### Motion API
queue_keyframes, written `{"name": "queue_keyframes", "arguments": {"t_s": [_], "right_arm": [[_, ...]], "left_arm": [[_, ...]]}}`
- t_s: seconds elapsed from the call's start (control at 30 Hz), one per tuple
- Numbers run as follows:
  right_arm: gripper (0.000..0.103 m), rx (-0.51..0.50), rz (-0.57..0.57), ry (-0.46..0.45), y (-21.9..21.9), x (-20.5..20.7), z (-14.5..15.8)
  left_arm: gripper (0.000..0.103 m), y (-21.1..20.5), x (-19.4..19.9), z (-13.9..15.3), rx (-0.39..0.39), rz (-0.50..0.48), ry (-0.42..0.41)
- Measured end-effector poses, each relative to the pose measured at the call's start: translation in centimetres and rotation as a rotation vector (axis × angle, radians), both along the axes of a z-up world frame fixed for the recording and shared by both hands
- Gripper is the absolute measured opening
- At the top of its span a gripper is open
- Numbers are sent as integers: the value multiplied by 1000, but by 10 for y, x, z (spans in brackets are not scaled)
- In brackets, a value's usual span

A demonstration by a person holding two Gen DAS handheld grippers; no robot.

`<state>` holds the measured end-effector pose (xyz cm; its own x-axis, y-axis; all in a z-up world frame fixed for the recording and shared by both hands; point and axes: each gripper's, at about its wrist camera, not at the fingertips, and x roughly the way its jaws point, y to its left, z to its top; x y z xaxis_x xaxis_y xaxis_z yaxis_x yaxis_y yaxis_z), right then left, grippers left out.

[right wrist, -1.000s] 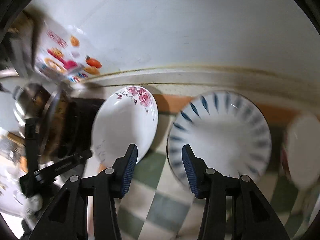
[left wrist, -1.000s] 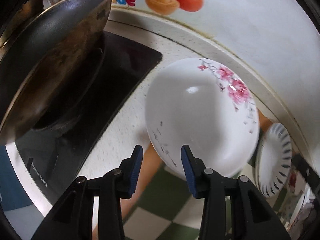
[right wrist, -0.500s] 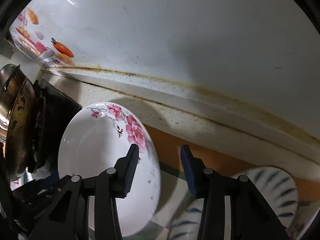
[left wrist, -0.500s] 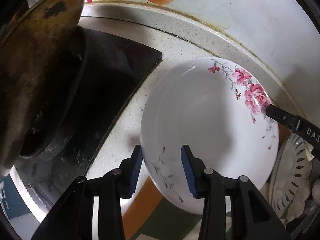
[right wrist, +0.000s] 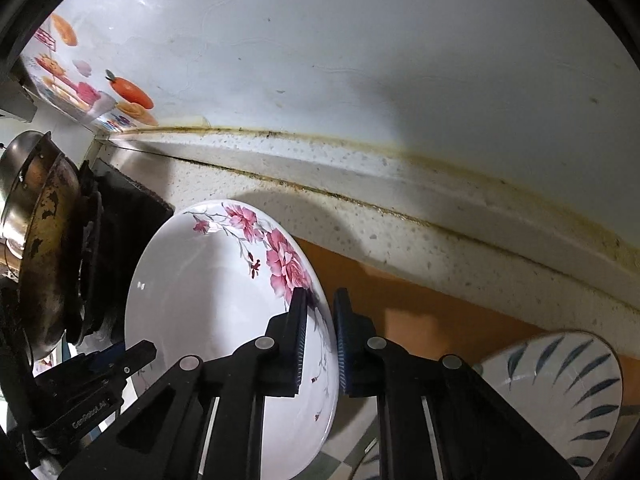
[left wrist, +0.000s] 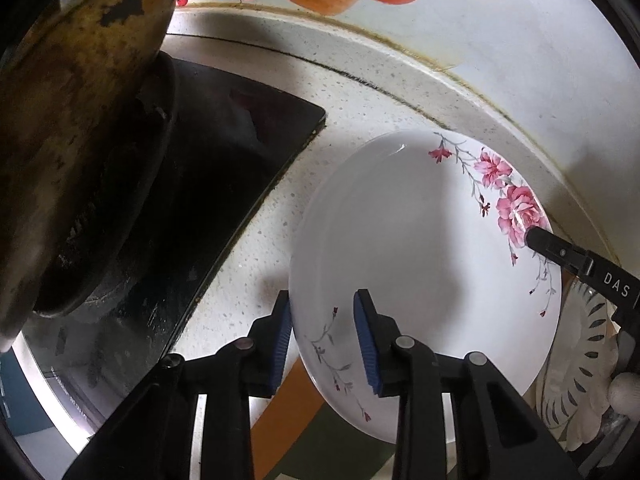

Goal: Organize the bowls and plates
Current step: 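Carry the plate stack with both tools onto the cloth and release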

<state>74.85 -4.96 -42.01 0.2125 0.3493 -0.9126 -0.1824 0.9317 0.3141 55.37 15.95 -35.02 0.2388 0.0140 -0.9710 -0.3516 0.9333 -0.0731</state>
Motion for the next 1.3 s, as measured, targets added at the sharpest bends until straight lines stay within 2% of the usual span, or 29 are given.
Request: {"name": "queue_keyframes", "arguments": {"t_s": [0.23, 0.43, 0.73, 0.93, 1.1, 1.3], "right_arm": [[13, 20, -29, -16, -19, -22, 22], [12, 42, -87, -24, -52, -59, 51], [11, 81, -188, -65, -115, -140, 108], [11, 83, -268, -108, -157, -207, 140], [11, 101, -326, -101, -189, -267, 142], [11, 120, -382, -34, -220, -330, 114]], "left_arm": [[28, -12, -6, 18, -13, -43, -31], [28, -37, -16, 42, -17, -109, -58], [28, -93, -58, 88, -32, -243, -101], [28, -131, -94, 105, -48, -339, -111], [28, -155, -122, 105, -53, -397, -99], [28, -182, -154, 86, -51, -472, -42]]}}
